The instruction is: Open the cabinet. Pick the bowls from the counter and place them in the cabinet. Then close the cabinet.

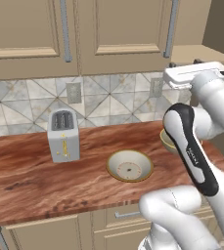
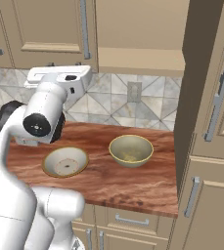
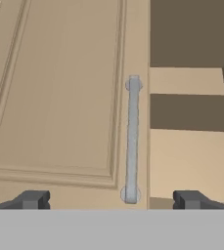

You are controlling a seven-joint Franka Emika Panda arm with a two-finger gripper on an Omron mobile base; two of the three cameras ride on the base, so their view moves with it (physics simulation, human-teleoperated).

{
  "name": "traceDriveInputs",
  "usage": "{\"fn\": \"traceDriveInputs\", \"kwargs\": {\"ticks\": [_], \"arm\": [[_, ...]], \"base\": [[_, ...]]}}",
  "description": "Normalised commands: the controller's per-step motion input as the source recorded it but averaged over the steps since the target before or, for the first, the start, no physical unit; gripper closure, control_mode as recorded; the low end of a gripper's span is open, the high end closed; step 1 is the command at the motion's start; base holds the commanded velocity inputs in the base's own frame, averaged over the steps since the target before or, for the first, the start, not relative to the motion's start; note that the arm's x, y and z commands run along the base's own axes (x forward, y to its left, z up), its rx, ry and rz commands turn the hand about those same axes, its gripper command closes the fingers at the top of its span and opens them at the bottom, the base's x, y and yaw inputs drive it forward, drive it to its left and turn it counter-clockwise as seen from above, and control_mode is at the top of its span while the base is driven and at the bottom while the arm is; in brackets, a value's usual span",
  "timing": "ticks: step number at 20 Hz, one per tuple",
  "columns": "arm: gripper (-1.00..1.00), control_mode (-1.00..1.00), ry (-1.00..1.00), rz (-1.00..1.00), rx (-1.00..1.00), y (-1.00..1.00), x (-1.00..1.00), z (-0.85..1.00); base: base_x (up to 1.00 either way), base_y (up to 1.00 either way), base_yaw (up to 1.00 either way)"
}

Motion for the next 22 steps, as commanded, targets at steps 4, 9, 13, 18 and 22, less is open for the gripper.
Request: {"fn": "traceDriveInputs", "kwargs": {"ticks": [4,9,13,18,22], "arm": [[-1.0,-1.0,0.0,0.0,0.0,0.0,0.53,0.03],[-1.0,-1.0,0.0,0.0,0.0,-0.01,0.39,0.19],[-1.0,-1.0,0.02,0.0,0.0,-0.12,0.24,0.28],[-1.0,-1.0,0.02,0.0,0.0,-0.1,0.28,0.21],[-1.0,-1.0,0.0,0.0,0.0,-0.01,0.4,0.03]], "base": [[0.0,0.0,0.0],[0.0,0.0,0.0],[0.0,0.0,0.0],[0.0,0.0,0.0],[0.0,0.0,0.0]]}}
